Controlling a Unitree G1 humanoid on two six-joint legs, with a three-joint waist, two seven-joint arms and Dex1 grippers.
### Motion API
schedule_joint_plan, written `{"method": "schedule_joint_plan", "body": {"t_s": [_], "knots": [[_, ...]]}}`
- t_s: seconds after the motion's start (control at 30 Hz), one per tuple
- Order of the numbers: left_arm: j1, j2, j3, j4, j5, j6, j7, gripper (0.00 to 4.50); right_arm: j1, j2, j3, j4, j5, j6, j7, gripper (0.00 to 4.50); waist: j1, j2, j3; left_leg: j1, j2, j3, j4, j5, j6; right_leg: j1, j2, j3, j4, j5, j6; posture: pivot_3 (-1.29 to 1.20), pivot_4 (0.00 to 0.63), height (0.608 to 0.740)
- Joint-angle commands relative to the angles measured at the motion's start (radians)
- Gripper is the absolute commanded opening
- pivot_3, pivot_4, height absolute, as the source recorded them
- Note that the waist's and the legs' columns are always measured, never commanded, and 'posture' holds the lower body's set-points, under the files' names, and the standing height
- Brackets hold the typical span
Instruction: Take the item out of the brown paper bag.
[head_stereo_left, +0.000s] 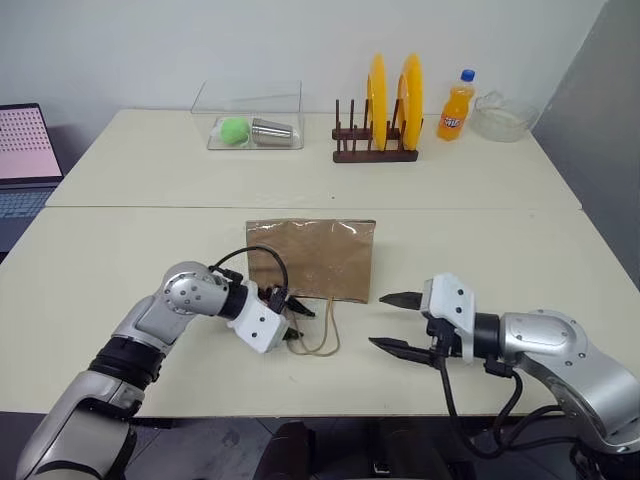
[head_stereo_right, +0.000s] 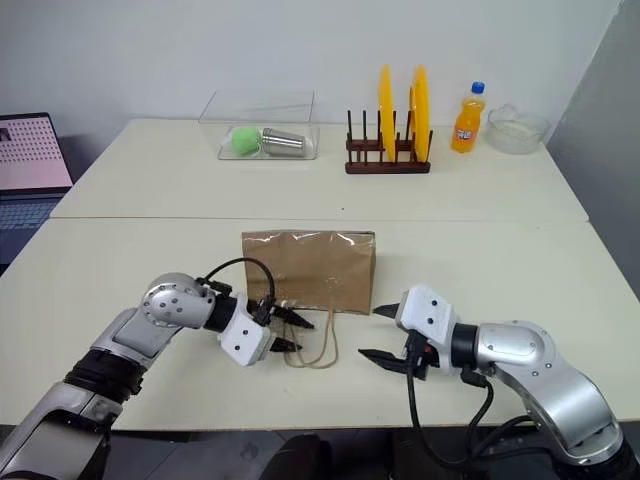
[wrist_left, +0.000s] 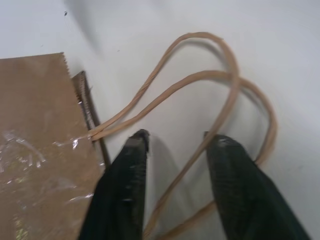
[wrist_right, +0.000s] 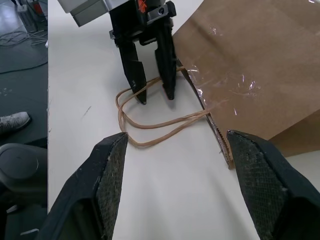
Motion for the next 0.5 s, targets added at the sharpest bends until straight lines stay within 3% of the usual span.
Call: {"method": "schedule_joint_plan", "body": {"t_s": [0.03,0.1,0.27,0.37,0.5], "knots": [[0.029,-0.016,0.004,-0.092,-0.081,0.11,-0.002,0.7,0.001,-0.033,-0.004,-0.03,-0.016,-0.059,0.009,3.31,0.0,0.0,0.0,0.0,0.0,0.0,0.0,0.0,0.0,0.0,0.0,0.0,0.0,0.0,0.0,0.0,0.15,0.74],[0.038,-0.022,0.025,-0.146,-0.134,0.211,-0.003,0.03,0.001,-0.053,0.007,-0.03,-0.023,-0.077,0.02,3.31,0.0,0.0,0.0,-0.001,0.0,0.0,0.0,0.0,0.0,0.0,0.0,0.0,0.0,0.0,0.0,0.0,0.15,0.74],[0.017,-0.027,0.094,-0.249,-0.258,0.494,0.02,0.03,-0.018,-0.106,0.057,-0.032,-0.051,-0.153,0.076,3.31,-0.001,0.0,0.0,-0.001,0.0,-0.001,0.0,0.0,0.0,0.0,0.001,0.0,0.0,0.0,0.0,0.0,0.15,0.74],[-0.016,-0.029,0.119,-0.26,-0.276,0.571,0.022,0.03,-0.036,-0.142,0.12,-0.011,-0.109,-0.254,0.134,3.31,-0.002,0.0,0.0,0.0,0.0,-0.001,0.0,0.0,0.0,0.0,0.001,0.0,0.0,0.0,0.0,0.0,0.15,0.74],[-0.061,-0.034,0.136,-0.243,-0.276,0.611,0.023,0.03,-0.126,-0.106,0.211,0.054,-0.167,-0.325,0.164,3.31,-0.005,0.0,0.0,0.0,0.001,-0.001,0.0,0.0,0.0,0.0,0.002,0.0,0.0,0.0,0.001,0.0,0.15,0.74]]}}
